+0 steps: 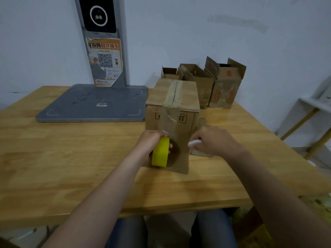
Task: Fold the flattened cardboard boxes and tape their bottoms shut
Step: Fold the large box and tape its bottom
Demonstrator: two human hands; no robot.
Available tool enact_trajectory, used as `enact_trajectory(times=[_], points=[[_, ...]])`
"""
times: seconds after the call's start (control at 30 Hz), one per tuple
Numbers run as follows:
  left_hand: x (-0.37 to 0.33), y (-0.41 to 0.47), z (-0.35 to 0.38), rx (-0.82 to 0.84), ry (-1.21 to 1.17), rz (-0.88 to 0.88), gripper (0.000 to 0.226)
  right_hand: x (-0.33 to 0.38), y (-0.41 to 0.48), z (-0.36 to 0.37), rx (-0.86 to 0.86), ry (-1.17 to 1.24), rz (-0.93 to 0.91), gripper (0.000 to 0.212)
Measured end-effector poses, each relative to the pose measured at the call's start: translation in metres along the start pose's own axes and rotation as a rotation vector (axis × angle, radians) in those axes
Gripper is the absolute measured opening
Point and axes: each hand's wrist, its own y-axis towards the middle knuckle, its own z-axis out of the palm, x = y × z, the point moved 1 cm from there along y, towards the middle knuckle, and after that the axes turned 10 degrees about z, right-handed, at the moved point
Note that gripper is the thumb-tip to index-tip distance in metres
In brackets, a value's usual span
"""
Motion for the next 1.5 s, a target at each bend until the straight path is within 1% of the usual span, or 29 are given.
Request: enact_trajectory(times=[0.03, 0.1, 0.13, 0.23, 0.27, 0.3, 0.37, 0.4, 0.5, 0.6, 0.67, 0.73, 0.77, 0.83, 0.9, 0.97, 1.07, 1.13, 1.2, 1.27, 1.33, 1.37, 1.4, 1.5], points=[[-0.001, -0.001, 0.001, 0.005, 0.016, 0.001, 0.019, -0.005, -0.004, 0.008, 0.047, 0.007, 0.032, 0.016], [-0.003, -0.005, 0.004, 0.015, 0.063, 0.011, 0.018, -0.011, -0.007, 0.026, 0.066, 0.005, 0.100, 0.014], [-0.003, -0.006, 0.006, 0.015, 0.082, 0.020, 0.017, -0.013, -0.010, 0.034, 0.057, -0.011, 0.125, 0.018], [-0.003, -0.009, 0.009, -0.022, 0.111, 0.058, 0.014, -0.019, -0.017, 0.051, 0.060, -0.063, 0.189, 0.041], [-0.004, -0.010, 0.007, -0.040, 0.120, 0.076, 0.013, -0.021, -0.018, 0.052, 0.075, -0.052, 0.217, 0.043], [-0.005, -0.010, 0.005, -0.057, 0.119, 0.093, 0.013, -0.022, -0.017, 0.048, 0.085, -0.024, 0.237, 0.040], [-0.006, -0.012, -0.002, -0.107, 0.089, 0.131, 0.012, -0.019, -0.014, 0.034, 0.055, 0.082, 0.230, 0.024], [-0.007, -0.012, -0.005, -0.154, 0.069, 0.163, 0.012, -0.014, -0.011, 0.023, 0.000, 0.148, 0.200, 0.019], [-0.014, -0.012, -0.017, -0.348, -0.020, 0.281, 0.018, 0.009, -0.002, -0.011, -0.260, 0.298, 0.060, 0.012], [-0.028, -0.012, -0.025, -0.450, -0.139, 0.372, 0.019, 0.029, 0.012, -0.034, -0.478, 0.356, -0.137, 0.018], [-0.038, -0.011, -0.031, -0.499, -0.134, 0.435, 0.019, 0.039, 0.026, -0.042, -0.558, 0.331, -0.214, 0.021], [-0.047, -0.010, -0.036, -0.546, -0.123, 0.507, 0.017, 0.046, 0.042, -0.047, -0.548, 0.281, -0.228, 0.027], [-0.051, -0.008, -0.040, -0.568, -0.106, 0.540, 0.014, 0.049, 0.051, -0.048, -0.508, 0.264, -0.219, 0.032], [-0.059, 0.000, -0.047, -0.588, -0.050, 0.573, 0.010, 0.057, 0.066, -0.047, -0.375, 0.263, -0.186, 0.040], [-0.064, 0.010, -0.051, -0.582, 0.003, 0.577, 0.009, 0.065, 0.076, -0.042, -0.294, 0.183, -0.167, 0.045], [-0.070, 0.023, -0.052, -0.575, 0.081, 0.587, 0.016, 0.069, 0.083, -0.035, -0.339, -0.007, -0.159, 0.050], [-0.078, 0.044, -0.049, -0.535, 0.240, 0.592, 0.031, 0.069, 0.085, -0.023, -0.484, -0.271, -0.153, 0.065], [-0.081, 0.057, -0.049, -0.514, 0.364, 0.554, 0.038, 0.069, 0.088, -0.015, -0.538, -0.321, -0.152, 0.072], [-0.081, 0.067, -0.052, -0.493, 0.441, 0.506, 0.041, 0.068, 0.091, -0.012, -0.546, -0.315, -0.153, 0.081], [-0.080, 0.073, -0.055, -0.469, 0.436, 0.479, 0.041, 0.068, 0.093, -0.011, -0.526, -0.289, -0.148, 0.094], [-0.079, 0.075, -0.057, -0.459, 0.426, 0.474, 0.041, 0.069, 0.092, -0.013, -0.515, -0.296, -0.140, 0.101], [-0.079, 0.074, -0.057, -0.456, 0.423, 0.469, 0.041, 0.069, 0.091, -0.013, -0.526, -0.304, -0.137, 0.099], [-0.078, 0.073, -0.057, -0.455, 0.418, 0.462, 0.041, 0.069, 0.090, -0.013, -0.553, -0.291, -0.133, 0.092], [-0.077, 0.068, -0.055, -0.458, 0.413, 0.442, 0.040, 0.074, 0.084, -0.013, -0.668, -0.118, -0.113, 0.062]])
